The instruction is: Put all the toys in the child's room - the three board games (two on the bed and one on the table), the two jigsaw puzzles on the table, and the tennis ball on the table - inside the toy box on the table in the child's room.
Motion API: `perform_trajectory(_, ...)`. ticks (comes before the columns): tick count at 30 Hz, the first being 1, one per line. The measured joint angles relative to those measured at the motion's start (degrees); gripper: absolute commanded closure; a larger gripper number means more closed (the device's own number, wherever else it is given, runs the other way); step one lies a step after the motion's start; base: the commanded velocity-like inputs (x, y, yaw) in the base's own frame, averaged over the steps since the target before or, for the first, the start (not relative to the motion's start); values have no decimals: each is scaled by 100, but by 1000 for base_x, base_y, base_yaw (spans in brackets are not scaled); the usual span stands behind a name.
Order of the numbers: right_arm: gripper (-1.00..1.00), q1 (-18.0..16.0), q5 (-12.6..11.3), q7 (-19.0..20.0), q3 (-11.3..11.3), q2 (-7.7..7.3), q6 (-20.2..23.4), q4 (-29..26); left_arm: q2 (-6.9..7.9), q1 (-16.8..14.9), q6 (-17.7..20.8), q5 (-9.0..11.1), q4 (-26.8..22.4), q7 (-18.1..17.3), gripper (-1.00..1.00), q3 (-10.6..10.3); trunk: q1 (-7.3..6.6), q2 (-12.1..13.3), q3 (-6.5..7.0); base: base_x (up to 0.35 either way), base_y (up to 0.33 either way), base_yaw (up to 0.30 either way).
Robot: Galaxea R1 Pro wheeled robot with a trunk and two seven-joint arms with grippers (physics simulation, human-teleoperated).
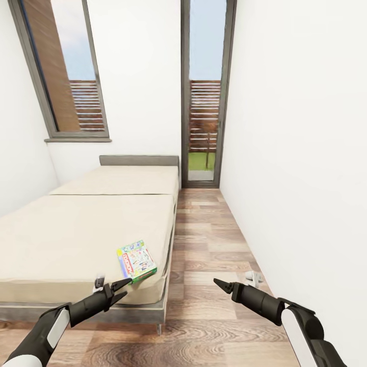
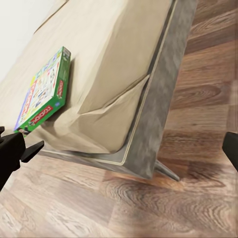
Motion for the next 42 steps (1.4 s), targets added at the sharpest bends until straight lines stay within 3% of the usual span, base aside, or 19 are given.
perform_trajectory(26,-100,0,0,1,0,-3,-1,1,-1,0,0,-3,-1,-1,-100,10,0,0,0,0,-12,0)
perform_trajectory(42,-100,2,-3,1,0,0,-1,1,1,0,-8,-2,-1,-1,-100,35,0,0,0,0,-99,0)
